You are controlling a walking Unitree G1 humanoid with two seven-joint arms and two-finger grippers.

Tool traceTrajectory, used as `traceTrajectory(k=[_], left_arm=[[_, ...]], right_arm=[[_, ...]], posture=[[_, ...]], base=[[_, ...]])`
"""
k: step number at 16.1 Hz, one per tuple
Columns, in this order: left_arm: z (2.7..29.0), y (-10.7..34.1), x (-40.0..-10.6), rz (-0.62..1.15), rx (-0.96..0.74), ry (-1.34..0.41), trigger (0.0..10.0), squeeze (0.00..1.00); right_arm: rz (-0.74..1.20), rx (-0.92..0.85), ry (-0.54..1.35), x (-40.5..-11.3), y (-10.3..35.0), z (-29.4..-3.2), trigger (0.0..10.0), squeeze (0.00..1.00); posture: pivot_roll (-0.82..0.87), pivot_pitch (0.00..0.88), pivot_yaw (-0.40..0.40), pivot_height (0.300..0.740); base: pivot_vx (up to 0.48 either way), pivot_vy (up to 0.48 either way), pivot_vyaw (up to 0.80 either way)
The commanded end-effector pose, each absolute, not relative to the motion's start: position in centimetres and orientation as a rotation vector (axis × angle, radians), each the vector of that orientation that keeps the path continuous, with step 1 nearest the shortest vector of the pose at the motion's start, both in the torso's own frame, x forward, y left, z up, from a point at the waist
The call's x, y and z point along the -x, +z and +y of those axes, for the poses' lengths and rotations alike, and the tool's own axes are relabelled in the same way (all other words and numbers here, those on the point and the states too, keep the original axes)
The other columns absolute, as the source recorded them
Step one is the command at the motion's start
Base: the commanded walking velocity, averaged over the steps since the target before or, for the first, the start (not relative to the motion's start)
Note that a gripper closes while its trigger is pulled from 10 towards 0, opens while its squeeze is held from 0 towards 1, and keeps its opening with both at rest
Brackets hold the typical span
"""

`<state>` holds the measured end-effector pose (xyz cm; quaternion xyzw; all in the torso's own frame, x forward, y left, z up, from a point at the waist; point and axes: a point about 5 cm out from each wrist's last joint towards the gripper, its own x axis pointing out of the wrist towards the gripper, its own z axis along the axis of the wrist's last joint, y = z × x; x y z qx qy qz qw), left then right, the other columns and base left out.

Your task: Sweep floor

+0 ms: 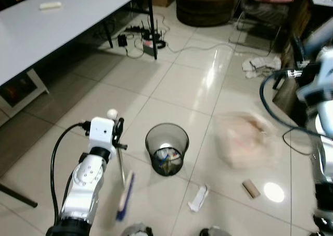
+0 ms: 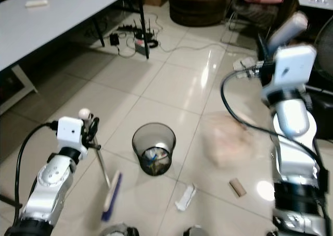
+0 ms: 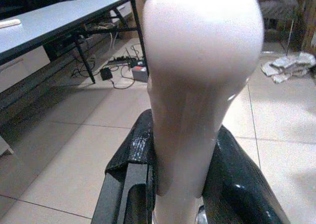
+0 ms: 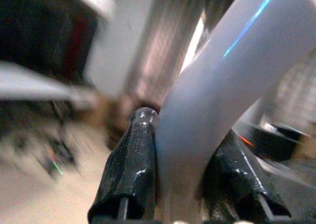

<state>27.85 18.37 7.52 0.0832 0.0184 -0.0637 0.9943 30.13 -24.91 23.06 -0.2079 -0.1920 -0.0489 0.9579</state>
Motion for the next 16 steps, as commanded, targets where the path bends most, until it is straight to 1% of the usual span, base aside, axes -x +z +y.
traceTrajectory(k=[1,2,3,4,5,7,9,10,14,16], left_arm=[[18.4,8.2,-28.1,0.003,-0.191,-0.132,10.0,0.0],[18.2,8.3,-28.1,-0.001,-0.19,-0.137,10.0,0.0],[18.0,8.2,-27.8,0.0,-0.19,-0.143,10.0,0.0],[17.9,8.1,-27.6,0.001,-0.191,-0.147,10.0,0.0],[17.8,8.1,-27.5,0.002,-0.193,-0.15,10.0,0.0],[17.4,7.9,-27.4,0.007,-0.202,-0.166,10.0,0.0],[17.3,8.0,-27.5,0.004,-0.203,-0.16,10.0,0.0],[17.4,8.1,-27.5,0.004,-0.203,-0.155,10.0,0.0],[17.5,8.0,-27.4,0.007,-0.204,-0.144,10.0,0.0],[17.6,8.2,-27.5,0.003,-0.209,-0.126,10.0,0.0]], right_arm=[[-0.405,0.448,-0.12,-30.0,23.6,-25.0,10.0,0.0],[-0.348,0.402,-0.125,-29.6,21.6,-25.2,10.0,0.0],[-0.276,0.256,-0.133,-28.8,18.8,-25.1,10.0,0.0],[-0.237,0.225,-0.119,-28.6,17.6,-24.5,10.0,0.0],[-0.216,0.233,-0.109,-28.6,17.2,-24.1,10.0,0.0],[-0.193,0.236,-0.045,-28.7,15.7,-21.7,10.0,0.0],[-0.175,0.23,-0.012,-28.9,14.9,-20.5,10.0,0.0],[-0.167,0.234,0.003,-28.9,14.6,-20.2,10.0,0.0],[-0.185,0.277,0.047,-28.8,14.9,-19.5,10.0,0.0],[-0.215,0.276,0.055,-29.4,15.5,-19.1,10.0,0.0]], posture=[[-0.03,0.059,0.07,0.74],[-0.03,0.063,0.069,0.74],[-0.02,0.068,0.075,0.74],[-0.03,0.067,0.079,0.74],[-0.03,0.065,0.082,0.74],[-0.02,0.068,0.084,0.74],[-0.01,0.074,0.081,0.74],[-0.01,0.073,0.082,0.74],[-0.01,0.076,0.08,0.74],[0.0,0.077,0.077,0.74]], base=[[0.0,0.0,0.0],[0.0,0.0,0.0],[0.0,-0.386,0.0],[0.0,-0.48,0.0],[0.0,-0.48,0.0],[0.0,-0.48,0.0],[0.0,-0.48,0.0],[0.0,-0.48,0.0],[0.0,-0.48,0.43],[0.0,-0.48,0.8]])
